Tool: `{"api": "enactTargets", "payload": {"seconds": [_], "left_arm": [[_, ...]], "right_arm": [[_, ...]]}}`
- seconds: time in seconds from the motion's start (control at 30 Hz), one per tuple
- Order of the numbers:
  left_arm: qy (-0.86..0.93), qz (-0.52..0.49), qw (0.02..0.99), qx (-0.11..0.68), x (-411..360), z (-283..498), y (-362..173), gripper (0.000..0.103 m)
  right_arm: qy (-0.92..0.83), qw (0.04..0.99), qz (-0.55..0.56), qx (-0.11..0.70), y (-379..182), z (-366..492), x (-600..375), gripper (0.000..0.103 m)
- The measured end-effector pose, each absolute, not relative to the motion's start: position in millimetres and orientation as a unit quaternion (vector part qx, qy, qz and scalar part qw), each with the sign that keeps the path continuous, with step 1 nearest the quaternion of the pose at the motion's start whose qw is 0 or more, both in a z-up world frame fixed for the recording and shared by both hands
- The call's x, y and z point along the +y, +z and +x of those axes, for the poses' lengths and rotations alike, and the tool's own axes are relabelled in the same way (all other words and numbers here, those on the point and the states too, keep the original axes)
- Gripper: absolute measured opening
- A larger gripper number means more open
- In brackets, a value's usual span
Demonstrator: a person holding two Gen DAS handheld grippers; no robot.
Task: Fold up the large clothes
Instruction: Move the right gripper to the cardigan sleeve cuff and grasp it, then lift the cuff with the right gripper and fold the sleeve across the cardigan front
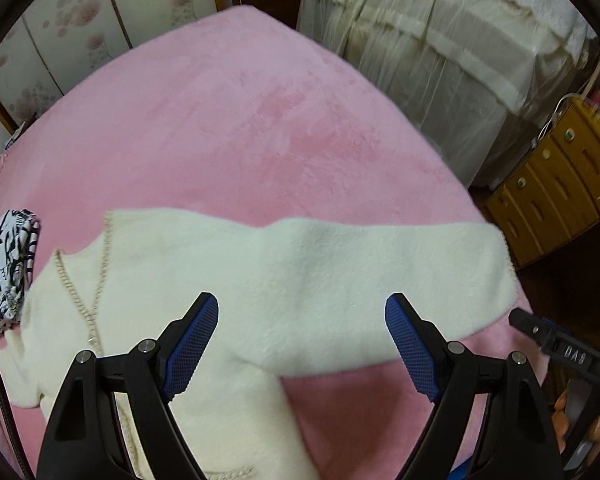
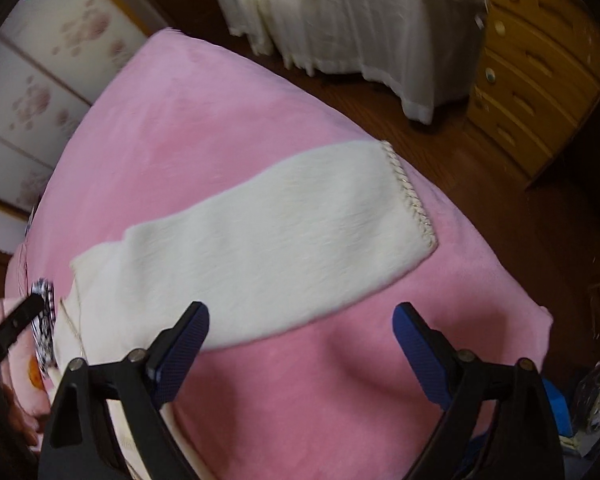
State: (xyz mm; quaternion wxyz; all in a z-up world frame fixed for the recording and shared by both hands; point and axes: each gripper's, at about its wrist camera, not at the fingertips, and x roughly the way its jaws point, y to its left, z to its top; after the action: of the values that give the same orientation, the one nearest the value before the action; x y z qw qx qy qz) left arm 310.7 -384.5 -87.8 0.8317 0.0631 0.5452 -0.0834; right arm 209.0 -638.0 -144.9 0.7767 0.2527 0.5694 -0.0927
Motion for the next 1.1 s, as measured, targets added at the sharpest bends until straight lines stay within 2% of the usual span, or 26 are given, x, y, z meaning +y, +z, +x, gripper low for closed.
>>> {"api": "enactTargets", "payload": {"seconds": [0.17,0.37,0.6,0.7,0.77,0.87,0.93,1.1], "left_arm": [[-0.079,0.063,0.815,0.571,-406,339,-124,0.085],[-0.074,0.06,0.807,0.583,-420,357,-148,0.085],[-0.066,0.059,0.794,0.602,-426,363,-168,0.085],[-0.062,0.057,0.79,0.608,-426,359,-171,0.085],[-0.061,0.054,0.787,0.611,-426,358,-172,0.085],[-0.061,0.05,0.787,0.611,-425,355,-171,0.085],[-0.061,0.047,0.788,0.611,-424,353,-171,0.085],[-0.062,0.044,0.783,0.617,-422,348,-174,0.085]], "right_arm": [[-0.095,0.741,0.289,0.598,-192,224,-662,0.081],[-0.099,0.704,0.355,0.607,-229,226,-683,0.079],[-0.095,0.686,0.425,0.582,-248,224,-707,0.073],[-0.093,0.68,0.453,0.569,-250,219,-717,0.063],[-0.091,0.679,0.463,0.562,-251,213,-721,0.047],[-0.086,0.679,0.472,0.556,-253,202,-728,0.031],[-0.079,0.674,0.484,0.553,-255,195,-732,0.027],[-0.081,0.667,0.505,0.542,-262,199,-739,0.027]]}}
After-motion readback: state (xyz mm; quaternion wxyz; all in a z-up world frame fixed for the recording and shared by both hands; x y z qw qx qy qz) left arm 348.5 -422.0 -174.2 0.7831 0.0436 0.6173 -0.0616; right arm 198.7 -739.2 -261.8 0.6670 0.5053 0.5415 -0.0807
